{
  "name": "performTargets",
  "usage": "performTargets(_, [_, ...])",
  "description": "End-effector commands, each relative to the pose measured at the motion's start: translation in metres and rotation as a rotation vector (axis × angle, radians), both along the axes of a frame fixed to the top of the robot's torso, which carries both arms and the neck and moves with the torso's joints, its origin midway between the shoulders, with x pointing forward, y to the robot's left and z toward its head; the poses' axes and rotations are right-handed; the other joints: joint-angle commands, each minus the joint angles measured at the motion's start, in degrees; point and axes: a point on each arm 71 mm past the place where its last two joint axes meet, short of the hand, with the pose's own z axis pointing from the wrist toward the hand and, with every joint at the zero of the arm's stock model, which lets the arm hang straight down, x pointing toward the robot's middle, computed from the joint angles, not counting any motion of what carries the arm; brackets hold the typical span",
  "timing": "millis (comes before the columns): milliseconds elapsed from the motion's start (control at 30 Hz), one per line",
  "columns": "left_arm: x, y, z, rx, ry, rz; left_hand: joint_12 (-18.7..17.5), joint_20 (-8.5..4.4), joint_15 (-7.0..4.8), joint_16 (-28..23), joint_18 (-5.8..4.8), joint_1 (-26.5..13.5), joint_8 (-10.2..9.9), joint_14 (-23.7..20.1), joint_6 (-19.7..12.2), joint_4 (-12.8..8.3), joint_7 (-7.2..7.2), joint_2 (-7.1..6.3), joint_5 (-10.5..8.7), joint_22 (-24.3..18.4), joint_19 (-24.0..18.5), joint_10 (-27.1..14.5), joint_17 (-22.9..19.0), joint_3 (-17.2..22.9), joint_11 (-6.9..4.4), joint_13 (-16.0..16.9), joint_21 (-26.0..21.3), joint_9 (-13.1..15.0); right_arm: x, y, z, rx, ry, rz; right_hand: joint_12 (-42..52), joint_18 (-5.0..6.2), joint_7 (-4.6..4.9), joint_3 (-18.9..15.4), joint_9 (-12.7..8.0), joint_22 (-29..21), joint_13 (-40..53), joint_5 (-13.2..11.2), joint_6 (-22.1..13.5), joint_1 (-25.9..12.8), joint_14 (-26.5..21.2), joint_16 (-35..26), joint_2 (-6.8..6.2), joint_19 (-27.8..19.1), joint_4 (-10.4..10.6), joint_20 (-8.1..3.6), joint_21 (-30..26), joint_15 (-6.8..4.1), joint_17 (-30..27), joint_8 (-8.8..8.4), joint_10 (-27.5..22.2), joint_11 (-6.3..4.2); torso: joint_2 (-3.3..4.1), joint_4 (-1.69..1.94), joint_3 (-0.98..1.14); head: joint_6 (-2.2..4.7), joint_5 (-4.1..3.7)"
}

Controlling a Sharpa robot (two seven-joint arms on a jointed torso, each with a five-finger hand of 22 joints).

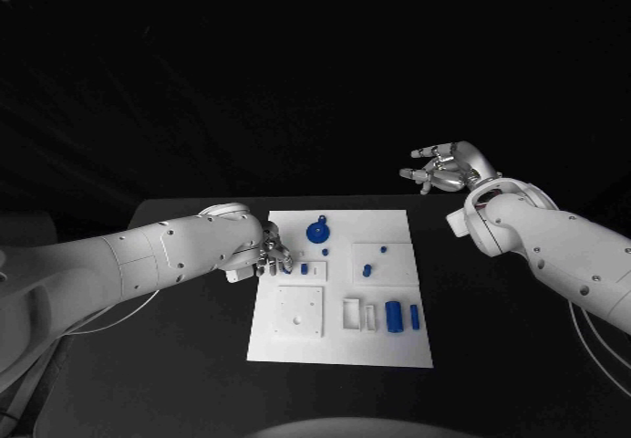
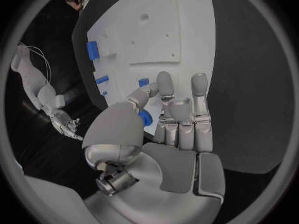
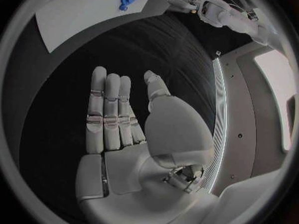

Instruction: Assemble the parts on the task board

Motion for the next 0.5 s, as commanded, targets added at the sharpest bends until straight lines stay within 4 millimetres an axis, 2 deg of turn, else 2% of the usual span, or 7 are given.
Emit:
performTargets(33, [-0.0012, -0.0025, -0.0014, -0.003, 0.02, -0.013, 0.3, 0.24, -0.41, 0.37, 0.35, 0.03, 0.37, -0.19, 7.76, -2.08, -6.51, 0.46, 0.23, 1.04, -0.02, 1.92, 0.04, 1.8, -1.32, -0.05, 0.34, 5.72, 0.0003, 0.0009, 0.0002, 0.003, 0.003, 0.01, 0.25, -0.68, -0.08, -0.12, 0.02, 0.05, -0.05, 0.29, 0.3, -0.13, -0.37, 0.25, 0.53, 0.31, -0.3, -0.01, -0.19, -0.01, -0.05, -0.19, -0.32, 0.07, 0.01, 0.02, -0.03, -0.08, -0.02])
performTargets(500, [-0.0009, 0.0007, -0.0021, 0.011, 0.03, -0.012, 0.31, 0.26, -0.39, 0.36, 0.35, 0.06, 0.38, -0.2, 7.77, -2.18, -6.51, 0.55, 0.26, 1.04, -0.1, 1.93, -0.02, 1.82, -1.33, -0.08, 0.41, 5.73, 0.0005, 0.0001, -0.0005, 0.002, 0.006, 0.009, 0.25, -0.68, -0.08, -0.12, 0.02, 0.05, -0.05, 0.29, 0.3, -0.13, -0.37, 0.25, 0.53, 0.31, -0.3, -0.01, -0.19, -0.01, -0.05, -0.19, -0.32, 0.07, 0.0, 0.02, -0.02, -0.28, -0.13])
